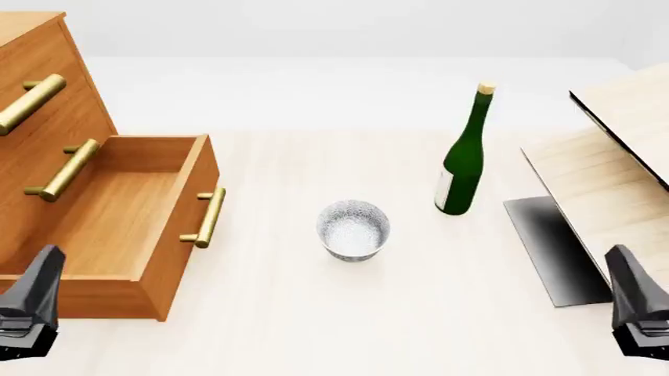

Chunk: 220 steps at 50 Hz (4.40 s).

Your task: Put the bowl in the bottom drawer of the cabinet and close it.

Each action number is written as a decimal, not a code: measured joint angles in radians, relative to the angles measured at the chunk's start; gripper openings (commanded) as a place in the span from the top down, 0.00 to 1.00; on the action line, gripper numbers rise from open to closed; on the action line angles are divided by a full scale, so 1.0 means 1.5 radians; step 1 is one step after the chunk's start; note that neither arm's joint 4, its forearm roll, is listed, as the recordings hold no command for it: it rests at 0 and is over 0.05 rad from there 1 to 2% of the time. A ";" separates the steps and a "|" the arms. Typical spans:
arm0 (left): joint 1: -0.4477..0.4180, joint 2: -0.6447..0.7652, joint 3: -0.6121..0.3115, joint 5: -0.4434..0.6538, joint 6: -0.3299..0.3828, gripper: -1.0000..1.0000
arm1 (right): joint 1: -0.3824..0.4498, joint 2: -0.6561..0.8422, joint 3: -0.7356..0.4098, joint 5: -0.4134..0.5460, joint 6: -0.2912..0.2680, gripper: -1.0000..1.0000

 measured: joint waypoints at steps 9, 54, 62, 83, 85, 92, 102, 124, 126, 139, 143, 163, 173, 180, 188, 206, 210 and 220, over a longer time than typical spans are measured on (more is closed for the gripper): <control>-0.013 0.004 -0.003 0.000 0.007 0.00 | 0.000 0.002 -0.002 0.000 0.000 0.00; -0.115 0.134 -0.168 0.048 0.011 0.00 | 0.001 0.007 -0.003 -0.004 -0.001 0.00; -0.119 0.191 -0.207 0.056 0.007 0.00 | 0.001 0.008 -0.003 -0.005 -0.001 0.00; -0.112 0.315 -0.311 0.080 0.018 0.00 | 0.001 0.009 -0.003 -0.006 -0.001 0.00; -0.114 0.325 -0.322 0.084 0.019 0.00 | 0.001 0.009 -0.003 -0.006 -0.001 0.00; -0.122 0.364 -0.357 0.104 0.015 0.00 | 0.001 0.009 -0.003 -0.006 -0.001 0.00; -0.145 0.415 -0.407 0.140 0.004 0.00 | 0.001 0.009 -0.003 -0.006 -0.001 0.00; -0.164 0.492 -0.430 0.180 -0.062 0.00 | 0.001 0.009 -0.003 -0.006 -0.001 0.00; -0.161 0.496 -0.425 0.179 -0.069 0.00 | 0.001 0.009 -0.003 -0.006 -0.001 0.00; -0.125 0.524 -0.387 0.161 -0.114 0.00 | 0.001 0.009 -0.003 -0.006 -0.001 0.00; -0.113 0.539 -0.377 0.152 -0.129 0.00 | 0.001 0.009 -0.003 -0.006 -0.001 0.00; -0.063 0.670 -0.320 0.057 -0.187 0.00 | 0.001 0.009 -0.003 -0.006 -0.001 0.00; -0.065 0.706 -0.311 0.033 -0.201 0.00 | 0.001 0.009 -0.003 -0.006 -0.001 0.00; -0.070 0.728 -0.314 0.022 -0.206 0.00 | 0.001 0.009 -0.003 -0.006 -0.001 0.00; -0.084 0.757 -0.320 0.009 -0.211 0.00 | 0.001 0.009 -0.003 -0.006 -0.001 0.00; -0.110 0.817 -0.319 -0.018 -0.224 0.00 | 0.001 0.009 -0.003 -0.006 -0.001 0.00; -0.115 0.826 -0.317 -0.023 -0.227 0.00 | 0.001 0.009 -0.003 -0.006 -0.001 0.00; -0.125 0.838 -0.313 -0.029 -0.232 0.00 | 0.001 0.009 -0.003 -0.006 -0.001 0.00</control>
